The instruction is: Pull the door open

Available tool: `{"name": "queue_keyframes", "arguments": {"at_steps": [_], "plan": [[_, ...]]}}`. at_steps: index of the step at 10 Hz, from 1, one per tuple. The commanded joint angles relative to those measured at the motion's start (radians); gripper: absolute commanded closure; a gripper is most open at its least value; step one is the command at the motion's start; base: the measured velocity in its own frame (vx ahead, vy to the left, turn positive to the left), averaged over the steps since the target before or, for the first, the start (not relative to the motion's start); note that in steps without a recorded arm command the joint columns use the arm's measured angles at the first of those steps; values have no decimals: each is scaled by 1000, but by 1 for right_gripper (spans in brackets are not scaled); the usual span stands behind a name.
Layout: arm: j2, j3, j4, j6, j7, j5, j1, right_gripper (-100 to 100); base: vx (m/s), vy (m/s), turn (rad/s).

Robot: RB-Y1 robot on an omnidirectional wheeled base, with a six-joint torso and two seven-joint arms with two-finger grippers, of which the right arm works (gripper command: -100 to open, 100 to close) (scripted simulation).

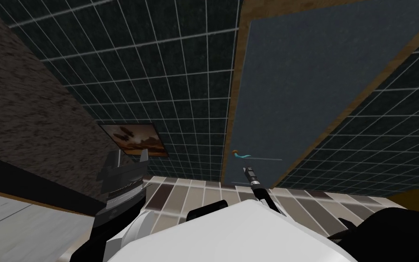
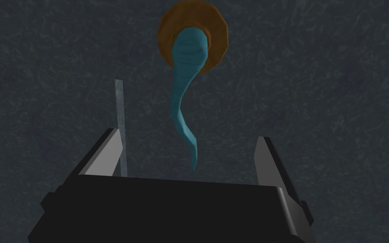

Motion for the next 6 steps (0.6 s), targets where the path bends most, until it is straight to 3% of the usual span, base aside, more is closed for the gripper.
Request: {"name": "queue_keyframes", "arguments": {"at_steps": [1,5,6], "plan": [[-11,-18,30,-5,-12,-8,-11,-100,216,-12,148],[-43,-57,92,-16,-40,-26,-35,-100,189,-37,119],[-38,-50,85,-17,-36,-23,-30,-100,73,-9,29]]}}
